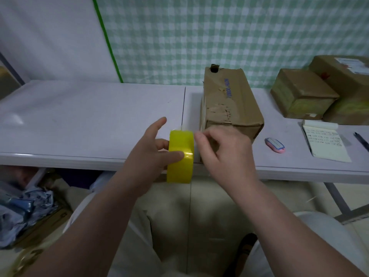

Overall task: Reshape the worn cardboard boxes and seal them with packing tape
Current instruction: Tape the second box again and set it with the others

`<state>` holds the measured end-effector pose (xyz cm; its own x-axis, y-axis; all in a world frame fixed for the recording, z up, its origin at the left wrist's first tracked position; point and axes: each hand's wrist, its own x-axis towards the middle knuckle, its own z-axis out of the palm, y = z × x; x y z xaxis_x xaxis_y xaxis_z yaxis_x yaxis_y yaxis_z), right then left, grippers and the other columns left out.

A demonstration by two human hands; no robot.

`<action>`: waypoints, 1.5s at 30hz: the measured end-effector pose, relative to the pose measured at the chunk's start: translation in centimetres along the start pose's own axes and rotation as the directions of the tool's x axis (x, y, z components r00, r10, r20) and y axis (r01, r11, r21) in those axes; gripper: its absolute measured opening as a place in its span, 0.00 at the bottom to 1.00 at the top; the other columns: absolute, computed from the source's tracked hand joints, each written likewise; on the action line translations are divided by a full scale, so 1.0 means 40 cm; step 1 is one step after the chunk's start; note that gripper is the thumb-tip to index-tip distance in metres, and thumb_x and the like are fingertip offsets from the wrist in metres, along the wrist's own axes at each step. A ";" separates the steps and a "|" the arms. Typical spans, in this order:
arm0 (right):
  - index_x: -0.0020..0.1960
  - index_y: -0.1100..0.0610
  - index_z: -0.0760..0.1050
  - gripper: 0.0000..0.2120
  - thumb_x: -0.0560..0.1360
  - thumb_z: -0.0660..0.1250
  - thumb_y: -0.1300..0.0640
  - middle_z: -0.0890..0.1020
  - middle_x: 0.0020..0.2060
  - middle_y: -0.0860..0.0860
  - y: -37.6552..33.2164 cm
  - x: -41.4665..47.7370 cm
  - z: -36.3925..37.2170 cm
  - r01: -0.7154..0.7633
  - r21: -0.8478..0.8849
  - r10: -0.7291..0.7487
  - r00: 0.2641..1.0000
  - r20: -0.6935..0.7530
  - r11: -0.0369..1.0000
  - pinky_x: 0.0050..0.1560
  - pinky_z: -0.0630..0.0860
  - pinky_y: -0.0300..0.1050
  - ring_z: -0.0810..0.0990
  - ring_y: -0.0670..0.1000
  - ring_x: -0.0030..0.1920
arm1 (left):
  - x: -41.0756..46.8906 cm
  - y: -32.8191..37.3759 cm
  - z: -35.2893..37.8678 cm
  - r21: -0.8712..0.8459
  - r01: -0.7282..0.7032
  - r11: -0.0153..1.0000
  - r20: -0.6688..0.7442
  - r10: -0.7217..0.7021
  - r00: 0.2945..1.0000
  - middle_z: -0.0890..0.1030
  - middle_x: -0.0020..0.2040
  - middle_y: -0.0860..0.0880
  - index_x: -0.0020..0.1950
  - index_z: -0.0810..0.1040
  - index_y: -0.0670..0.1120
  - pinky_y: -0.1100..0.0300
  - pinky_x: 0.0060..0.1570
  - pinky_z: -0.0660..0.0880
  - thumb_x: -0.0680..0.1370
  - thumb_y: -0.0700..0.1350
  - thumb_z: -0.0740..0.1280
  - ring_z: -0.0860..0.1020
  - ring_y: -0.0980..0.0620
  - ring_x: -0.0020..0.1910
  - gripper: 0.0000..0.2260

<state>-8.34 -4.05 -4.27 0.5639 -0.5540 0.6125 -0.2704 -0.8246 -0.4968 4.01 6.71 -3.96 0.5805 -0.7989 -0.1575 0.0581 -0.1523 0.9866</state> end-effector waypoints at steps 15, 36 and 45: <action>0.41 0.56 0.73 0.12 0.70 0.67 0.46 0.71 0.35 0.55 -0.014 -0.084 -0.002 -0.683 0.481 0.325 0.706 0.629 0.550 0.40 0.67 0.47 0.69 0.50 0.37 | -0.018 -0.036 -0.002 0.266 -0.152 0.952 -0.066 0.175 0.982 0.69 0.23 0.57 0.53 0.81 0.50 0.62 0.29 0.65 0.76 0.44 0.68 0.67 0.59 0.26 0.07; 0.40 0.53 0.70 0.13 0.78 0.61 0.46 0.73 0.36 0.47 -0.031 -0.053 0.005 -0.571 0.155 0.450 0.762 0.466 0.806 0.34 0.63 0.43 0.70 0.45 0.37 | -0.033 0.021 0.074 0.730 -0.311 0.608 -0.216 0.638 0.739 0.77 0.40 0.52 0.40 0.73 0.48 0.63 0.40 0.63 0.78 0.42 0.64 0.74 0.51 0.44 0.06; 0.42 0.58 0.76 0.21 0.77 0.61 0.40 0.75 0.34 0.52 -0.030 -0.037 -0.040 -0.686 0.341 0.493 0.711 0.501 0.643 0.39 0.70 0.45 0.74 0.48 0.36 | 0.020 0.070 0.049 0.597 -0.296 0.746 -0.270 0.534 0.801 0.75 0.33 0.56 0.39 0.74 0.47 0.74 0.33 0.66 0.78 0.43 0.65 0.73 0.64 0.32 0.07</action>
<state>-10.12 -2.43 -3.60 0.6585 -0.7433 -0.1178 -0.2949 -0.1107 -0.9491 3.07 4.50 -1.42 0.7155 -0.5638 0.4126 -0.6134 -0.2243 0.7572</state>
